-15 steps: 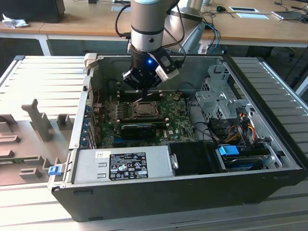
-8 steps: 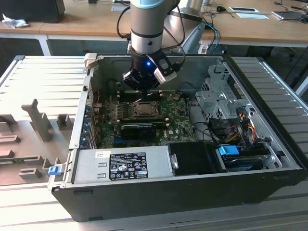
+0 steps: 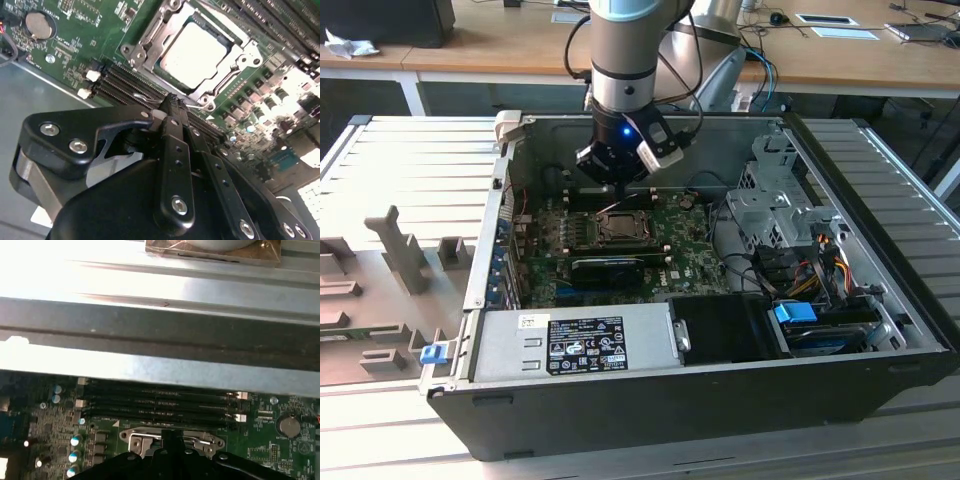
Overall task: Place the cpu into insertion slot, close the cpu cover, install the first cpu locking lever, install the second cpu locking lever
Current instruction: 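Install the first cpu locking lever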
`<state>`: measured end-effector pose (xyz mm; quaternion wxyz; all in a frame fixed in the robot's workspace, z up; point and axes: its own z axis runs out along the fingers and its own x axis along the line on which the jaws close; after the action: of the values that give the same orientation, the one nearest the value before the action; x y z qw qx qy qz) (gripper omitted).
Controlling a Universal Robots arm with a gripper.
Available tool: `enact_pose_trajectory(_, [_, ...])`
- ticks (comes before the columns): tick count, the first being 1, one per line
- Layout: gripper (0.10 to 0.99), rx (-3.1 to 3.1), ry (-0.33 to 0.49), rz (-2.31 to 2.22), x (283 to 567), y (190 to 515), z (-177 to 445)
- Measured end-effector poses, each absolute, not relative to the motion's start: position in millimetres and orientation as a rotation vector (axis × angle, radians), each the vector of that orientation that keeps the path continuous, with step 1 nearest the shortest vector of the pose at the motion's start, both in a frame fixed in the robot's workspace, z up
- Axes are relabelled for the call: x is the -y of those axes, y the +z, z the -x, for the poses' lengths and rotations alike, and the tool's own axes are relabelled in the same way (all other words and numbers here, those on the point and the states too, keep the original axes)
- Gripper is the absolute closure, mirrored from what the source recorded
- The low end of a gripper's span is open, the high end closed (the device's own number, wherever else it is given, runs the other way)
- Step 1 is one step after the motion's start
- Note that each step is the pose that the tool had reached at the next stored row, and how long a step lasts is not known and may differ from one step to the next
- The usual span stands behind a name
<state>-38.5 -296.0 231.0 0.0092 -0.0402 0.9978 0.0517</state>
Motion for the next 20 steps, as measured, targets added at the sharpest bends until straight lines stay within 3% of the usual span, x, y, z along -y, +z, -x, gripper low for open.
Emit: enact_pose_trajectory(20, [0.98, -3.117, 0.159, 0.118, 286.0, 216.6, 21.7])
